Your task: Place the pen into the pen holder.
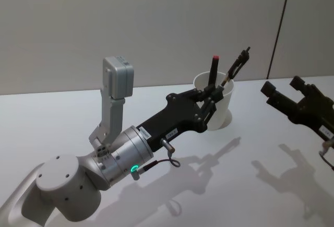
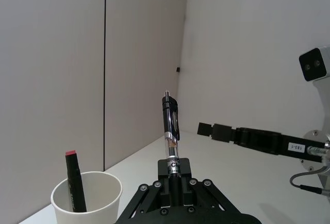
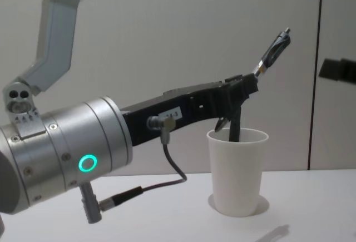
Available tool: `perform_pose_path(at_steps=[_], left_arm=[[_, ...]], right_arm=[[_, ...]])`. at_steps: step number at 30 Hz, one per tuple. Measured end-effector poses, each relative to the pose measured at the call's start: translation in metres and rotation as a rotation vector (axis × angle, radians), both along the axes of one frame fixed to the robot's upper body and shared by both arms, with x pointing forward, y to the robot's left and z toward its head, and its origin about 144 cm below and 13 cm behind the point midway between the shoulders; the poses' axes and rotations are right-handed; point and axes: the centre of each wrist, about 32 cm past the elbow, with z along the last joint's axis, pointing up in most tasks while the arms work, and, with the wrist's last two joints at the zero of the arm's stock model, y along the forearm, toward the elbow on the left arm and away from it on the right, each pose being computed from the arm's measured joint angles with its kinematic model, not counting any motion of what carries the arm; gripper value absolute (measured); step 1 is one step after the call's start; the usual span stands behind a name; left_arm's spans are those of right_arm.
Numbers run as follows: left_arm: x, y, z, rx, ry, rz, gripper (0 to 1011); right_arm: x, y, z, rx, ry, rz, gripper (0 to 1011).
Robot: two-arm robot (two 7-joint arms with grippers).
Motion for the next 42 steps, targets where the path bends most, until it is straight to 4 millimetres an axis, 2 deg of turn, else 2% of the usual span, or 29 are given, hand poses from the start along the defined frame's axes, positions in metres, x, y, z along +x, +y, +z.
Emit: perform_pose_path(at_steps=[15, 26, 42], left_arm=[[0.000, 0.000, 0.000, 0.000, 0.000, 0.000, 123], [0.000, 0.000, 0.000, 0.000, 0.000, 0.000, 123], [0.000, 0.000, 0.000, 0.000, 0.000, 0.000, 123]], right_arm=[[-0.001, -0.004, 0.014, 0.171, 0.076, 0.119, 1001], [0.006, 0.009, 0.017, 0.222, 0.111, 0.172, 1001], [0.017, 0.031, 0.014, 0.242, 0.158, 0.145, 1001]])
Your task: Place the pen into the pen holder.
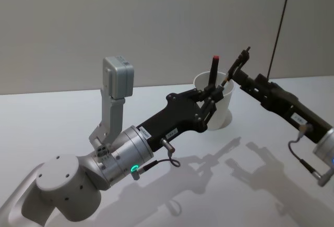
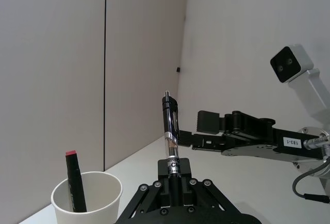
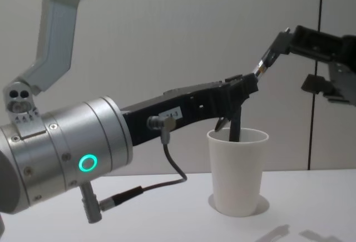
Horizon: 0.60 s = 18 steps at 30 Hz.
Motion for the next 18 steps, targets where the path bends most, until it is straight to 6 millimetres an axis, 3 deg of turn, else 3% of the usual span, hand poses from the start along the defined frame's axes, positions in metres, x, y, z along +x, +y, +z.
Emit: perform_pose_path(at_steps=[18], left_arm=[[0.000, 0.000, 0.000, 0.000, 0.000, 0.000, 123]], right_arm=[[0.015, 0.021, -0.002, 0.021, 0.011, 0.031, 1002]])
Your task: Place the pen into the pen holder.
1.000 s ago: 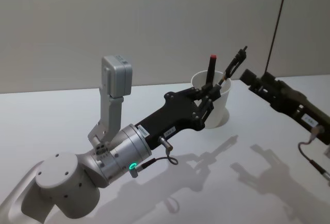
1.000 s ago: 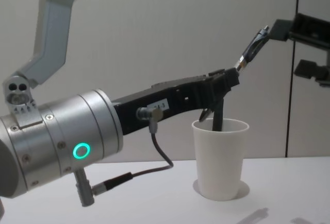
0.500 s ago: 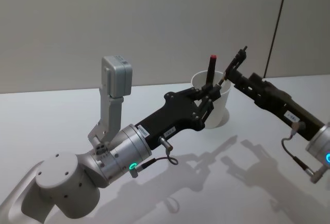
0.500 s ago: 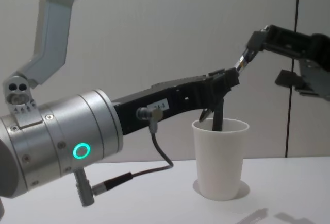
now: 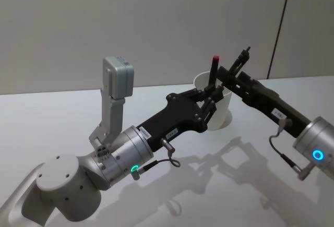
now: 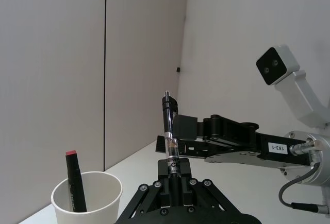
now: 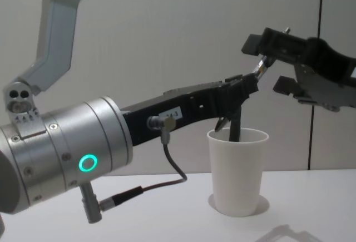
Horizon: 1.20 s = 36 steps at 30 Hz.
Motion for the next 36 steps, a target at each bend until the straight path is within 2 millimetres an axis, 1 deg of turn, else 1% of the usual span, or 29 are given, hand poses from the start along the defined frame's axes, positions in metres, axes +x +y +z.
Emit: perform_pose_path(at_steps=[10, 16, 22, 24, 25, 26, 30, 31, 32, 33, 34, 35, 36], left_arm=[[0.000, 0.000, 0.000, 0.000, 0.000, 0.000, 123], [0.000, 0.000, 0.000, 0.000, 0.000, 0.000, 123], [0.000, 0.000, 0.000, 0.000, 0.000, 0.000, 123], [0.000, 0.000, 0.000, 0.000, 0.000, 0.000, 123], [0.000, 0.000, 0.000, 0.000, 0.000, 0.000, 123], [0.000, 0.000, 0.000, 0.000, 0.000, 0.000, 123], [0.000, 0.000, 0.000, 0.000, 0.000, 0.000, 123], [0.000, 0.000, 0.000, 0.000, 0.000, 0.000, 123], [0.000, 0.000, 0.000, 0.000, 0.000, 0.000, 123], [0.000, 0.000, 0.000, 0.000, 0.000, 0.000, 123], [0.000, 0.000, 0.000, 0.000, 0.000, 0.000, 123], [0.000, 0.000, 0.000, 0.000, 0.000, 0.000, 123], [0.000, 0.000, 0.000, 0.001, 0.000, 0.000, 123]], right_arm=[[0.007, 0.012, -0.003, 0.001, 0.020, -0.006, 1001], [0.008, 0.016, -0.004, 0.001, 0.026, -0.007, 1001], [0.010, 0.019, -0.004, 0.001, 0.030, -0.007, 872], [0.010, 0.019, -0.004, 0.002, 0.031, -0.007, 814], [0.010, 0.020, -0.005, 0.002, 0.032, -0.007, 768], [0.010, 0.020, -0.005, 0.002, 0.032, -0.007, 768], [0.011, 0.021, -0.005, 0.003, 0.032, -0.006, 611], [0.011, 0.021, -0.005, 0.003, 0.033, -0.006, 611], [0.011, 0.021, -0.005, 0.002, 0.033, -0.007, 550], [0.011, 0.021, -0.005, 0.002, 0.033, -0.007, 550], [0.011, 0.021, -0.005, 0.003, 0.033, -0.006, 487], [0.011, 0.022, -0.005, 0.003, 0.033, -0.005, 447], [0.011, 0.022, -0.005, 0.004, 0.033, -0.005, 447]])
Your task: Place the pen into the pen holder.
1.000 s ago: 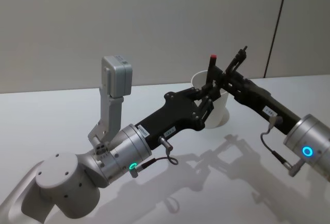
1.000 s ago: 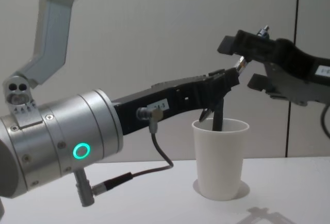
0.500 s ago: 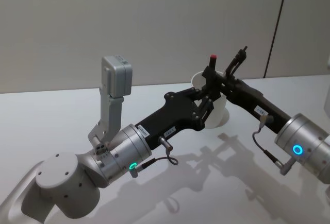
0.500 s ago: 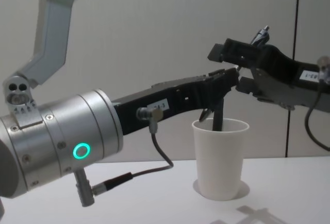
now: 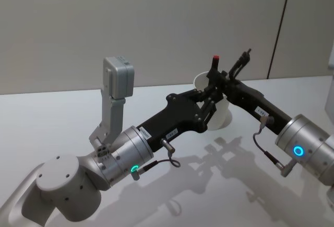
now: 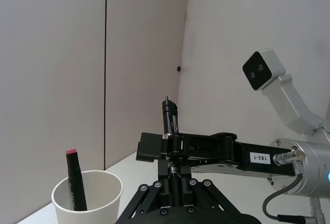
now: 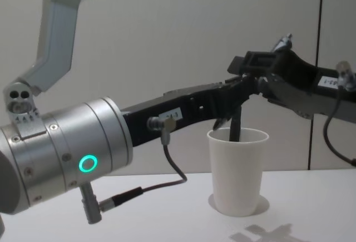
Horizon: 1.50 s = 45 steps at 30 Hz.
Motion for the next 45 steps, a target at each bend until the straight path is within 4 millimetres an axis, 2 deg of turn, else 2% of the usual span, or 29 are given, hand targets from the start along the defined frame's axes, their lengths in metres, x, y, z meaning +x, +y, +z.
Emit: perform_pose_path(at_steps=[1, 8, 11, 19, 20, 45], left_arm=[[0.0000, 0.0000, 0.0000, 0.000, 0.000, 0.000, 123], [0.0000, 0.0000, 0.0000, 0.000, 0.000, 0.000, 121], [0.0000, 0.0000, 0.0000, 0.000, 0.000, 0.000, 121], [0.0000, 0.0000, 0.0001, -0.001, 0.000, -0.001, 113], [0.0000, 0.0000, 0.0001, -0.001, -0.001, -0.001, 113], [0.0000, 0.0000, 0.0001, -0.001, 0.000, 0.000, 113]], right_arm=[[0.0000, 0.0001, 0.0000, 0.000, 0.000, 0.000, 400], [0.0003, 0.0004, -0.0004, -0.001, 0.002, -0.001, 336], [0.0003, 0.0007, -0.0004, -0.001, 0.003, 0.000, 241], [0.0005, 0.0007, -0.0005, -0.002, 0.004, -0.003, 166], [0.0006, 0.0008, -0.0005, -0.002, 0.004, -0.003, 126], [0.0018, 0.0001, 0.0011, 0.001, -0.001, -0.006, 119]])
